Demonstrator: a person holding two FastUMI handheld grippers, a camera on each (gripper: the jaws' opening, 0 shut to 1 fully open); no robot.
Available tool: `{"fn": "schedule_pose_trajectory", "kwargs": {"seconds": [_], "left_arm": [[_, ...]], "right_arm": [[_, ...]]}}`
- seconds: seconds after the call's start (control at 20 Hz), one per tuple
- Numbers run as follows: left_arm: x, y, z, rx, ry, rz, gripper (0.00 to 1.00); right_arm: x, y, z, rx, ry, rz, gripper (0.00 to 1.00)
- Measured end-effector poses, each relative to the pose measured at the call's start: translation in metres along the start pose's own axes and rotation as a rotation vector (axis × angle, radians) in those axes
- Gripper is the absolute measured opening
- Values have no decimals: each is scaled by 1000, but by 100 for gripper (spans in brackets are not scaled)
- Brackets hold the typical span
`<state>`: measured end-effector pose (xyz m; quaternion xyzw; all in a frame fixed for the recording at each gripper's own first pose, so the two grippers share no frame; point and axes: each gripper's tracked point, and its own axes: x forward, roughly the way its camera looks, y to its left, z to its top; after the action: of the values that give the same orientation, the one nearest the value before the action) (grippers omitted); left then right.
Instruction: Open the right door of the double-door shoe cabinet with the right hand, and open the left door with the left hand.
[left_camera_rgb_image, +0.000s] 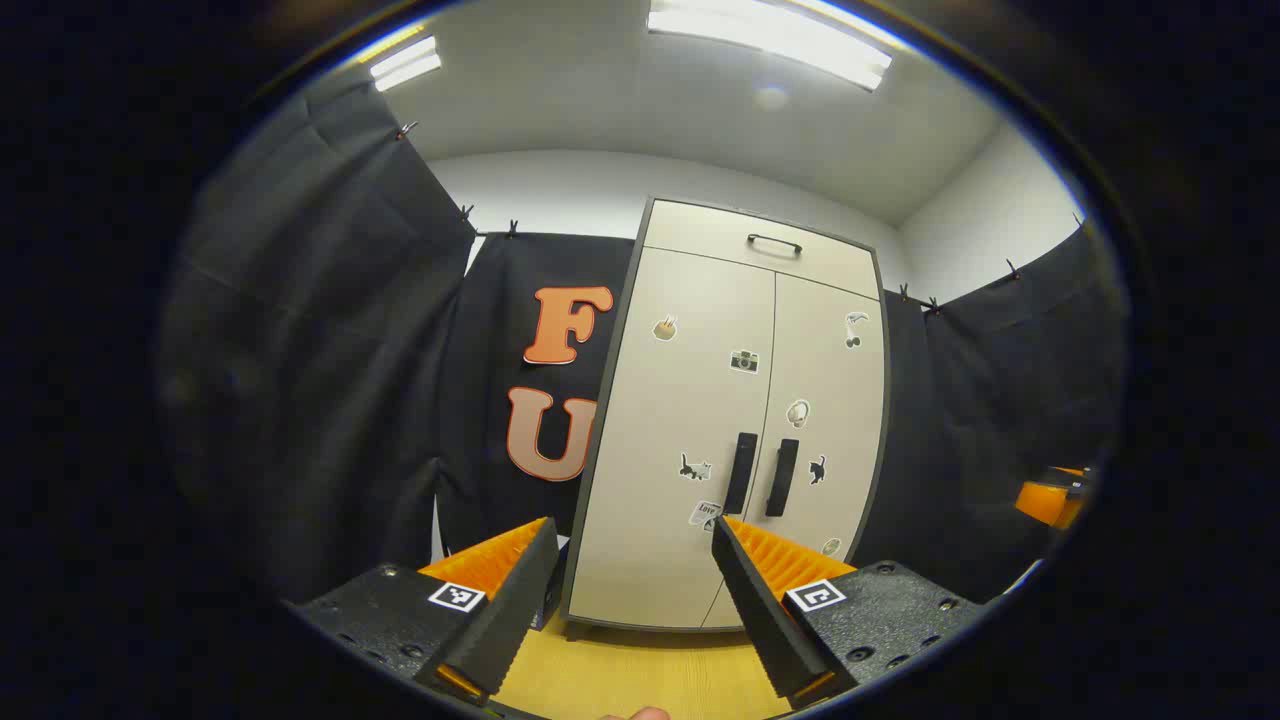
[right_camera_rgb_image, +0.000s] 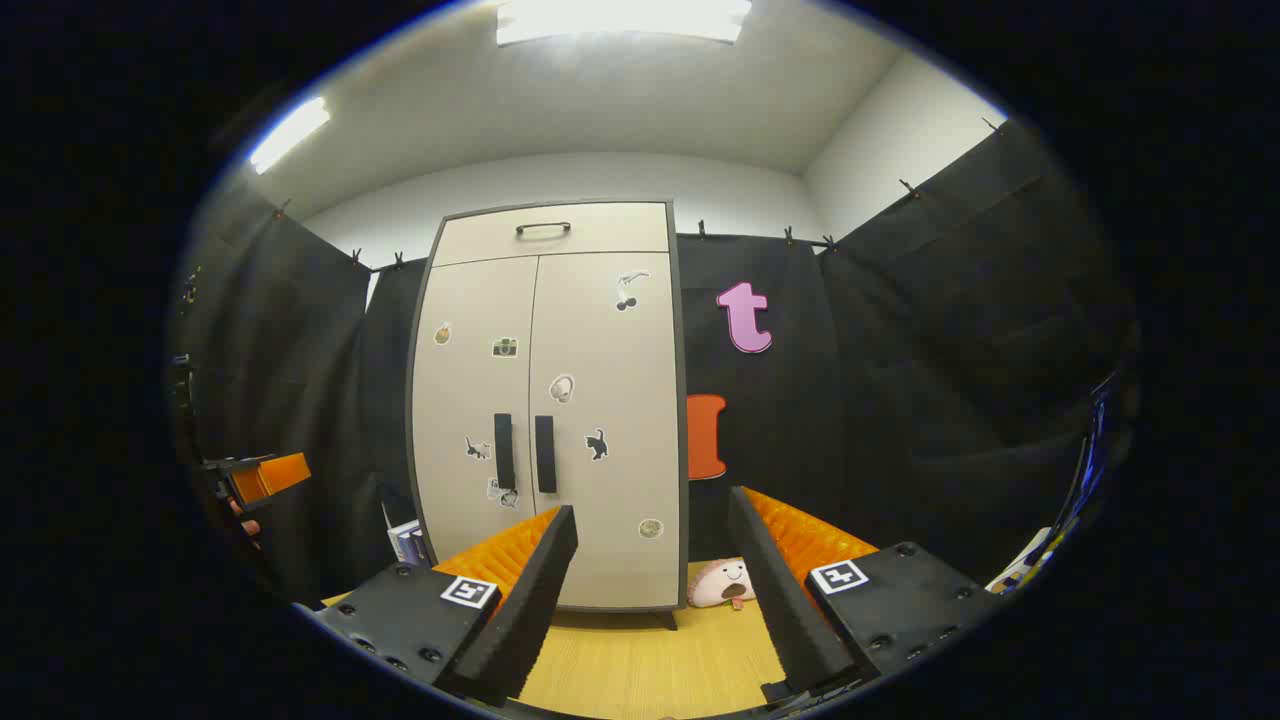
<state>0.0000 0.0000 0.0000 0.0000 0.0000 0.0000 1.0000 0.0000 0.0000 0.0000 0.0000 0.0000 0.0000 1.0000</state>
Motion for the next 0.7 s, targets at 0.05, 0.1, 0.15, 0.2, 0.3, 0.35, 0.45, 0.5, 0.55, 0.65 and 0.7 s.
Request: {"fn": "schedule_pose_trajectory", "kwargs": {"seconds": [0.05, 0.1, 0.15, 0.2, 0.3, 0.35, 0.45, 0.5, 0.55, 0.65, 0.7], "left_arm": [[1, 1, -2, 3, 6, -1, 94], [0, 1, -2, 10, 6, 1, 94], [1, 1, -1, 16, 2, 6, 94], [1, 2, -1, 22, -3, 12, 94], [1, 5, -1, 33, -13, 26, 94], [1, 7, 0, 35, -16, 31, 94], [0, 8, -3, 35, -10, 34, 94], [0, 9, -5, 33, -4, 33, 94], [-1, 9, -7, 31, 1, 35, 94], [0, 10, -10, 24, 1, 42, 92], [1, 11, -11, 19, 0, 44, 94]], "right_arm": [[2, 4, -2, 5, 7, 12, 98], [3, 7, -4, 16, 13, 20, 98], [4, 9, -6, 27, 17, 26, 98], [6, 11, -8, 35, 21, 29, 98], [9, 13, -13, 38, 32, 33, 98], [10, 15, -15, 37, 38, 37, 98], [12, 20, -15, 39, 42, 48, 98], [11, 22, -14, 40, 38, 52, 98], [11, 24, -12, 39, 33, 55, 98], [10, 27, -11, 33, 29, 61, 98], [10, 29, -11, 29, 28, 63, 98]]}}
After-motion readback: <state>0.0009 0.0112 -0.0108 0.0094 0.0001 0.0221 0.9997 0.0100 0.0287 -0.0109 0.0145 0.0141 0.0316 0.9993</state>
